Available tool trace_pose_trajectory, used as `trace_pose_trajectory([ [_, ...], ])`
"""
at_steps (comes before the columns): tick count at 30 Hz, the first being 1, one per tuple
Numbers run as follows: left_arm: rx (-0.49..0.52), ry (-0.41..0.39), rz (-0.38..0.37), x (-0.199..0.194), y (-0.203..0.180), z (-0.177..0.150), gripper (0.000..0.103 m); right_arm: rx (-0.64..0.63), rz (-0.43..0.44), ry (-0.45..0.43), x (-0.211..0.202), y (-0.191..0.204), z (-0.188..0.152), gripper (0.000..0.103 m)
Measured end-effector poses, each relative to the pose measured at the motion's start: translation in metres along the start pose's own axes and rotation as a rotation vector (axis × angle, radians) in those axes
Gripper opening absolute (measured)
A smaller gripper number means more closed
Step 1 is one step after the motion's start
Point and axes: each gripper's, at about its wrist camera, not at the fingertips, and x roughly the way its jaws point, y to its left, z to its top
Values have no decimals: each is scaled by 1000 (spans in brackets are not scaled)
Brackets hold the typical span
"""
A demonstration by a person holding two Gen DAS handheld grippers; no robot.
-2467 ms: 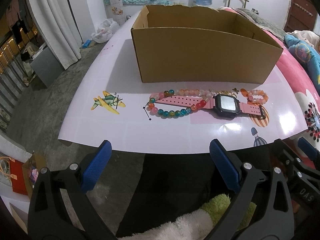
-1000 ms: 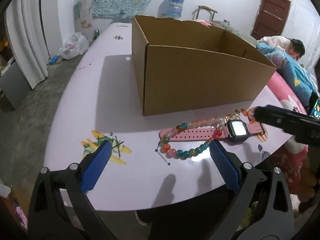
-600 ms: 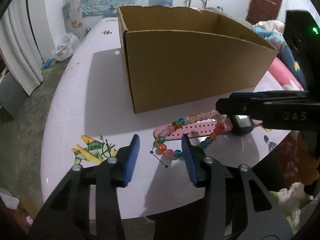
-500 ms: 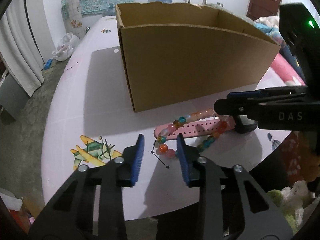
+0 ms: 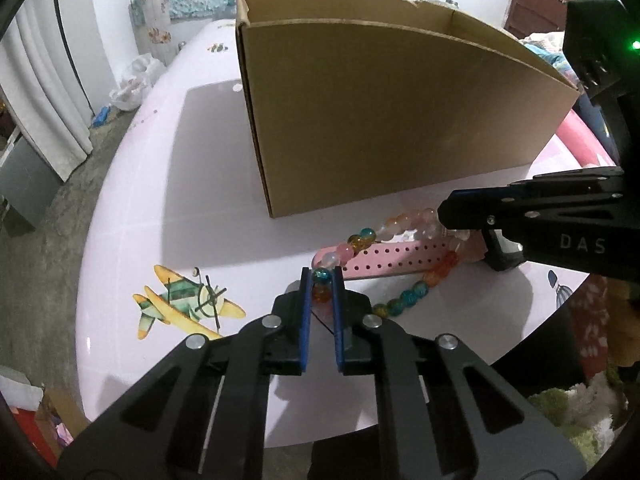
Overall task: Organize jewelry
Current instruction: 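Carry the bracelet with the left tool into the box and open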
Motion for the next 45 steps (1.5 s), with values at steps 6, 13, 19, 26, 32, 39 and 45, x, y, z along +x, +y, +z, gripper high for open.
trace_pose_trajectory([
  [6,-8,-55,-40,-30,-2,7,9,16,37,-52,-29,-2,-3,10],
  [13,-13,-190,-122,-93,6,38,9,-28,76,-182,-90,21,7,10],
  [19,9,-332,-196,-136,9,91,9,-89,98,-317,-143,32,44,10],
  [26,36,-225,-98,-78,12,173,9,25,184,-198,-103,-18,133,10],
  [32,23,-24,-39,2,25,207,9,117,160,19,-15,-48,182,10],
  [39,87,39,72,29,20,209,16,187,114,101,27,-68,199,12],
  [45,62,-49,44,-6,22,201,39,180,96,-5,-10,-72,184,29],
])
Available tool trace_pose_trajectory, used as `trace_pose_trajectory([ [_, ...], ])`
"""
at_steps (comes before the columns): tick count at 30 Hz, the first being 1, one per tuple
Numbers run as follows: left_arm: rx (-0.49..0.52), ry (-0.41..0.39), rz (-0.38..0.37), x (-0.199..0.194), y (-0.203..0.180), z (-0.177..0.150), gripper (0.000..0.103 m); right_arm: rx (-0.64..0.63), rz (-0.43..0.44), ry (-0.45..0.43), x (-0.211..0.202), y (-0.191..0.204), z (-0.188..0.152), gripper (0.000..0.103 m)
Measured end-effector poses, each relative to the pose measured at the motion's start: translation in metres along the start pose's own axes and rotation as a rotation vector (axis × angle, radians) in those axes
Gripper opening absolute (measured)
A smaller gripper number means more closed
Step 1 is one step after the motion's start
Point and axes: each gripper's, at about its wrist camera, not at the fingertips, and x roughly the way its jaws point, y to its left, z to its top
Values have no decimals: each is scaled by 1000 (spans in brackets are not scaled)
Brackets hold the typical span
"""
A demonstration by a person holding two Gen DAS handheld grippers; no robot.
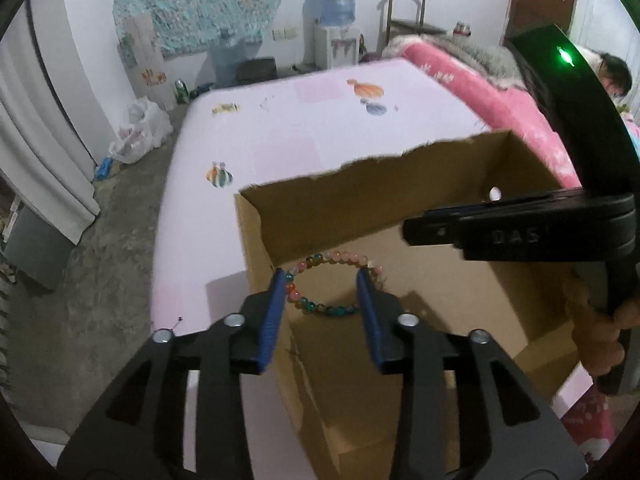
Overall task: Organize jewelry
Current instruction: 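Carry the bracelet with the left tool into the box and open, then withdraw the left tool and move the right tool toward the pink-strap watch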
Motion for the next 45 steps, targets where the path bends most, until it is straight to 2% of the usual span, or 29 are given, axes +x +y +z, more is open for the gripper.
trace_pose_trajectory([
  [3,-14,-84,-18,-33,3,-8,48,-39,-33,-93,-36,5,-14,43],
  [5,-34,-177,-55,-65,7,-20,59,-79,-59,-179,-68,12,-29,52],
  [7,-52,-259,-77,-94,11,-35,76,-127,-94,-265,-100,23,-49,70],
  [8,-58,-285,-77,-105,11,-43,78,-155,-112,-312,-116,29,-61,74],
  [10,-62,-316,-82,-124,11,-62,82,-211,-149,-388,-142,40,-84,90],
  [12,-81,-310,-88,-132,11,-78,85,-243,-176,-443,-160,46,-103,97],
  [15,-126,-277,-118,-132,9,-100,85,-252,-228,-462,-173,48,-130,97],
  [17,-172,-231,-138,-124,6,-119,85,-238,-260,-427,-175,43,-147,97],
  [21,-200,-166,-125,-101,-4,-152,89,-196,-304,-371,-172,28,-174,97],
  [24,-199,-91,-69,-74,-11,-176,89,-164,-398,-342,-163,14,-194,97],
  [28,-192,9,8,-34,-16,-198,89,-162,-453,-293,-146,3,-215,97],
  [31,-168,49,73,-15,-13,-206,89,-156,-487,-297,-140,-2,-233,97],
  [33,-153,64,99,-6,-11,-208,89,-148,-480,-311,-136,-5,-242,97],
  [40,-130,59,101,6,-10,-208,94,-165,-475,-279,-116,-5,-254,97],
  [45,-141,50,82,7,-8,-210,95,-170,-454,-302,-111,-3,-254,97],
])
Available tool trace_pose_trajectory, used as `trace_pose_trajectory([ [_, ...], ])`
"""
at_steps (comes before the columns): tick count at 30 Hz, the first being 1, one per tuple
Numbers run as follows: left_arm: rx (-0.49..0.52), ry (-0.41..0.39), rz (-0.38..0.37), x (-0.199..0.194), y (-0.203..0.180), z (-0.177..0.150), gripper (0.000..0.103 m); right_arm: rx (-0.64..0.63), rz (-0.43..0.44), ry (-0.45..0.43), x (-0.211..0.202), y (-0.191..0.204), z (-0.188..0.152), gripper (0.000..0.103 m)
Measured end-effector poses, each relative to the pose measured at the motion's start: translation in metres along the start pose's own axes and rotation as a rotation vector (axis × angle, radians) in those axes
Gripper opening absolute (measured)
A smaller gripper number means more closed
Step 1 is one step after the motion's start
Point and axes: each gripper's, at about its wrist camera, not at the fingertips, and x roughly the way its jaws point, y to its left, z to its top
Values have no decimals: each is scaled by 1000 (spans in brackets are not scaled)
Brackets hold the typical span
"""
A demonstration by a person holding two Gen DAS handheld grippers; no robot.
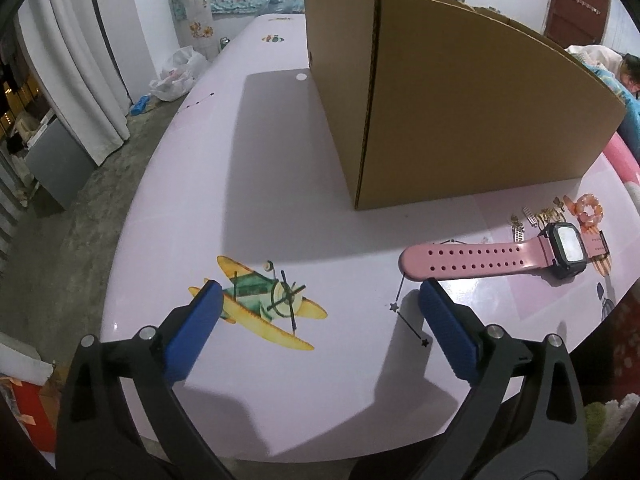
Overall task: Organize jewelry
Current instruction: 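Withdraw the left tool and move the right tool toward the pink-strap watch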
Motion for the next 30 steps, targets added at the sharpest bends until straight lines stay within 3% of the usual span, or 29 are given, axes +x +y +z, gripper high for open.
trace_pose_trajectory([
  [14,9,15,-1,4,1,5,95,54,80,-5,11,-9,1,97],
  [21,34,17,-19,5,2,7,96,3,254,5,9,-9,-8,97],
  [27,48,-15,-9,3,0,4,96,-134,346,42,24,18,-5,80],
  [30,52,-51,-40,-5,0,2,95,-208,365,79,39,32,0,72],
])
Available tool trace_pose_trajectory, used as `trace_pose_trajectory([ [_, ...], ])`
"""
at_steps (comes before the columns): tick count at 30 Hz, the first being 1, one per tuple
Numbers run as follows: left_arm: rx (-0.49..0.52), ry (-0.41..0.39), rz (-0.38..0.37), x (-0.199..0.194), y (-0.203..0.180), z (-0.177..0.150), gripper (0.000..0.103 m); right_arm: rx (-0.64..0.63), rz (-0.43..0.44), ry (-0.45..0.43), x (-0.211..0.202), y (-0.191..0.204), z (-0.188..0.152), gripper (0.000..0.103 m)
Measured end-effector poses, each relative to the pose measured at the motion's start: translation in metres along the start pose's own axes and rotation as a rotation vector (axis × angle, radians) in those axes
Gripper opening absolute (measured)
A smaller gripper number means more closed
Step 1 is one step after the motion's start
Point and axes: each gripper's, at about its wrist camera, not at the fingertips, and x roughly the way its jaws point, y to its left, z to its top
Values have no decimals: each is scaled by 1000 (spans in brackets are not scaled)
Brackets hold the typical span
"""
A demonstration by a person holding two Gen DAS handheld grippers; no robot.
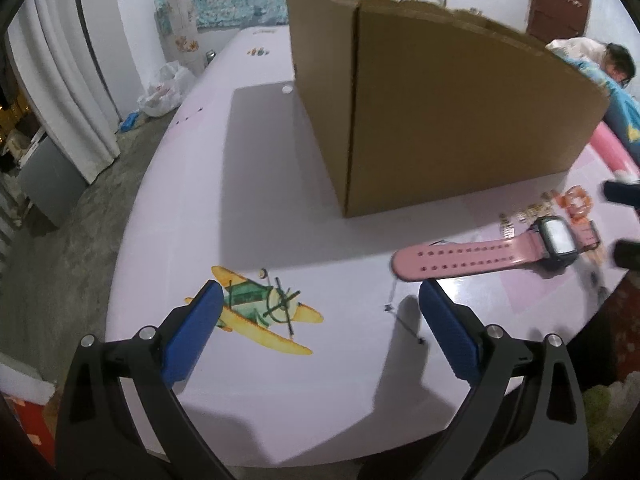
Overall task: Organize jewelry
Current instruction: 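Withdraw the left tool and move the right tool toward the pink-strap watch, then grasp the watch face with the right tool while the left tool pinches the strap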
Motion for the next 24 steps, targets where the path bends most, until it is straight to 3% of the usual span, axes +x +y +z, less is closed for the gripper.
trace_pose_trajectory([
  [4,29,-73,-39,-16,-5,1,94,-79,-5,60,20,5,1,65],
  [9,102,-129,-53,-24,-17,2,90,-126,-31,115,34,9,-2,63],
  [16,173,-140,-82,-24,-34,0,85,-137,-61,146,44,10,-4,63],
  [24,156,-129,-96,-26,-32,-4,80,-149,-64,142,48,21,-4,61],
])
